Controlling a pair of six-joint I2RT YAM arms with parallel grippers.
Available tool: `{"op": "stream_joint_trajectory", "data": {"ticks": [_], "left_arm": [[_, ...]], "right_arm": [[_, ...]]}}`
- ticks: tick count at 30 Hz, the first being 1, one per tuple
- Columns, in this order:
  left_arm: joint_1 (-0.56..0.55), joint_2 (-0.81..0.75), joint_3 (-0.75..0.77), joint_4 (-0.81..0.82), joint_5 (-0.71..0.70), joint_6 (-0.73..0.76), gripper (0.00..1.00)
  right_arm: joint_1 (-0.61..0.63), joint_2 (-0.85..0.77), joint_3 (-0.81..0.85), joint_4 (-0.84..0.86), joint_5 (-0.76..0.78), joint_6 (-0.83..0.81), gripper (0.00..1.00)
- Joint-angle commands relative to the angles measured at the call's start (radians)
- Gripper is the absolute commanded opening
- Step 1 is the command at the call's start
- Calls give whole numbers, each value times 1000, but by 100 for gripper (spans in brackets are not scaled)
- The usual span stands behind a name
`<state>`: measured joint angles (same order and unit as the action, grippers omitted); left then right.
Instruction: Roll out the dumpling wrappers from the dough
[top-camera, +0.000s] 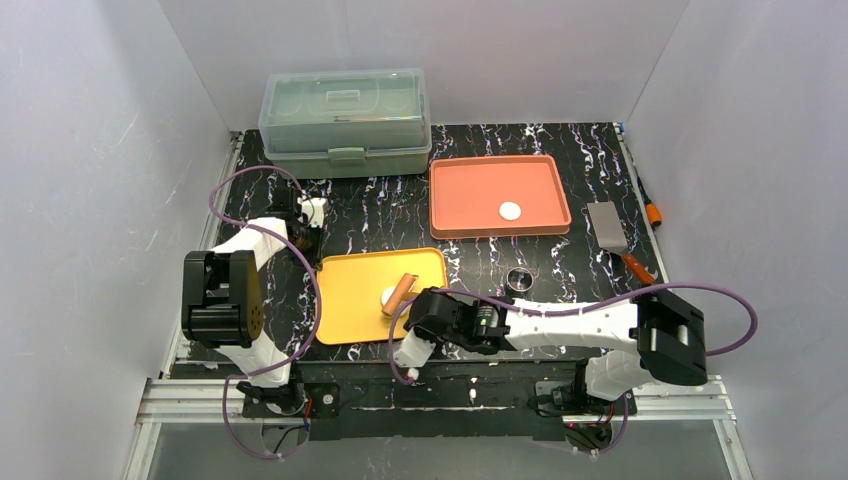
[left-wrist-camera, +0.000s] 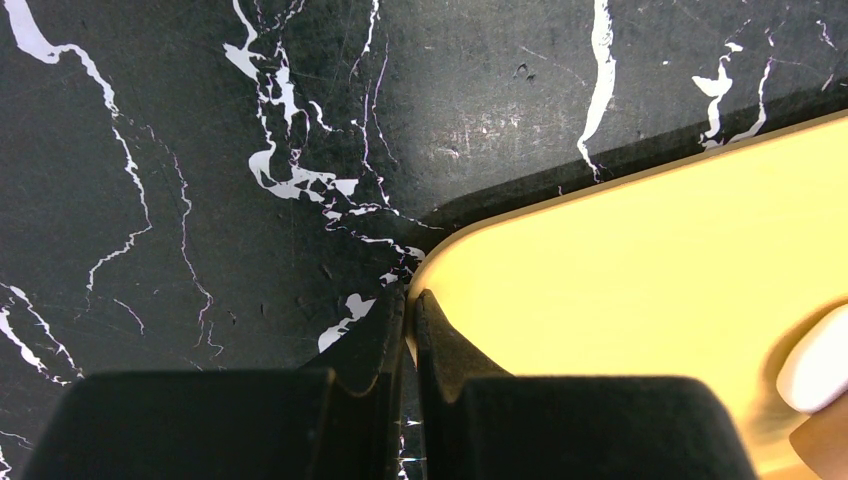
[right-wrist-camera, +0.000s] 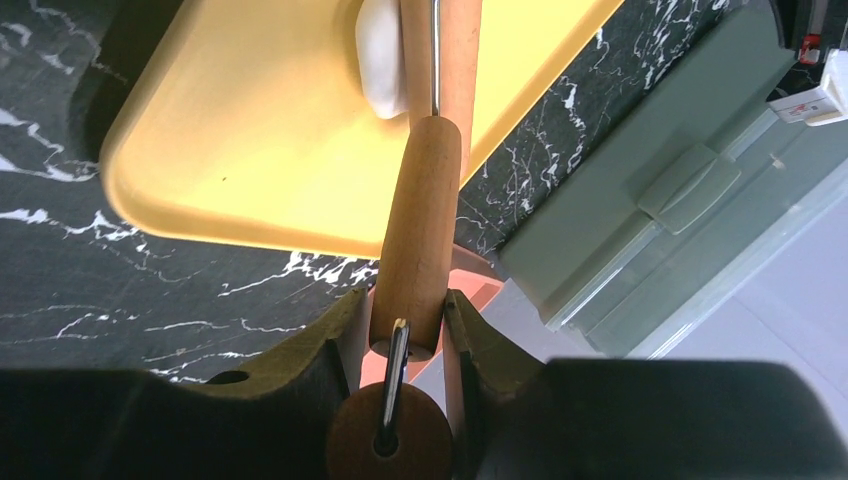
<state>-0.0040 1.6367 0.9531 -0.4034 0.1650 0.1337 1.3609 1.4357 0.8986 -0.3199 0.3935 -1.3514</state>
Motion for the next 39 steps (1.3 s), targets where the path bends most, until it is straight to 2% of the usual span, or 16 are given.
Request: {"op": "stream_joint_trajectory", "data": {"ticks": [1, 10, 12, 16, 20, 24, 32, 35, 39], "left_arm": [[2, 19, -8, 3, -39, 19, 0], [2, 23, -6, 3, -36, 19, 0], [2, 21, -8, 6, -36, 19, 0], [2, 22, -6, 0, -39, 19, 0], [2, 15, -13, 4, -41, 19, 0], [2, 21, -4, 0, -41, 17, 0], [2, 16, -10, 7, -39, 19, 0], [3, 14, -10, 6, -39, 18, 0], [2, 10, -13, 6, -44, 19, 0]], "right_arm": [[9, 88, -14, -79, -126, -17, 1], [37, -56, -50, -281, -68, 23, 1], [37, -55, -64, -229, -68, 11, 1], [37, 66, -28, -160, -94, 7, 1], [36, 116, -23, -87, -97, -30, 1], [39, 135, 1, -134, -103, -10, 1], [82, 11, -59, -297, -76, 72, 1], [83, 28, -68, -281, -73, 72, 1], [79, 105, -64, -162, -97, 49, 1]]}}
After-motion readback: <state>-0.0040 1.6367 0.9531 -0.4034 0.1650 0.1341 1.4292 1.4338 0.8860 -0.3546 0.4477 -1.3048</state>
